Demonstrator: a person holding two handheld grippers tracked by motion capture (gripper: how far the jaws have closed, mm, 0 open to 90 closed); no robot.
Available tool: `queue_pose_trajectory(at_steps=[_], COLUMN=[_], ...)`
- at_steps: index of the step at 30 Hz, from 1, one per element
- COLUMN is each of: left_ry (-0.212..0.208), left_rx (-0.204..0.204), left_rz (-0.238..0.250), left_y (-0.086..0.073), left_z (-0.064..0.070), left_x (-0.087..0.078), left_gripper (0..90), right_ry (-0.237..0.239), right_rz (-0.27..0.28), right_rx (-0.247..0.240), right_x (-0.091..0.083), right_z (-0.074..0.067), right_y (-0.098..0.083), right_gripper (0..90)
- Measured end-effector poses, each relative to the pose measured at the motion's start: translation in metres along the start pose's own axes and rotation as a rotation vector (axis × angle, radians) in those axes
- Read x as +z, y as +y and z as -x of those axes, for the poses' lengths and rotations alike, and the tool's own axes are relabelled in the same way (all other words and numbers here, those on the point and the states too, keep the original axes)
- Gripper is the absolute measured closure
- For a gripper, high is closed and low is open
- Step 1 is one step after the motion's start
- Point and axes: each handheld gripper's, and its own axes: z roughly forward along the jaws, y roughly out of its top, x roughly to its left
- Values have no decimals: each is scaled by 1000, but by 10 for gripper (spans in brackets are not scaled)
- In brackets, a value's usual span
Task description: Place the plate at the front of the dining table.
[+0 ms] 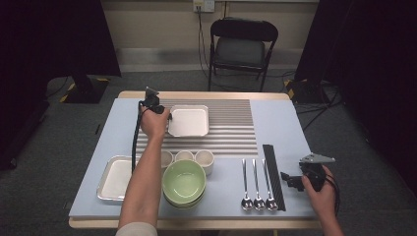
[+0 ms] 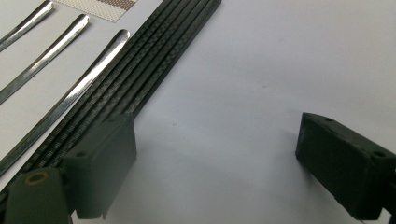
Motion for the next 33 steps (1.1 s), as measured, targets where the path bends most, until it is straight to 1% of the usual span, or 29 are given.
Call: queue_pose_trajectory(at_steps=[2, 5, 13, 14, 20, 23, 27, 30, 33], left_ry=[2, 4, 7, 11, 18, 11, 25, 22, 18], left_rx=[-1, 3, -8, -2, 0, -2, 2, -5, -1], left_rz=[5, -2, -4, -5, -14, -18, -16, -20, -20], left_y=[0, 0, 1, 1, -1, -1, -1, -2, -2], left_z=[0, 0, -2, -2, 0, 1, 1, 2, 3], left_x=[1, 1, 4, 5, 9, 11, 13, 13, 14], left_gripper=[883, 883, 877, 876, 875, 871, 864, 864, 864], right_ry=[0, 0, 0, 0, -1, 0, -1, 0, -1], right_rz=[0, 0, 0, 0, 0, 0, 0, 0, 0], right_rx=[-1, 0, 0, 0, -1, 0, -1, -1, 0], right_x=[0, 0, 0, 0, 0, 0, 0, 0, 0], right_z=[0, 0, 0, 0, 0, 0, 0, 0, 0], right_y=[0, 0, 0, 0, 0, 0, 0, 0, 0], right_gripper=[111, 111, 111, 111, 111, 111, 111, 111, 111])
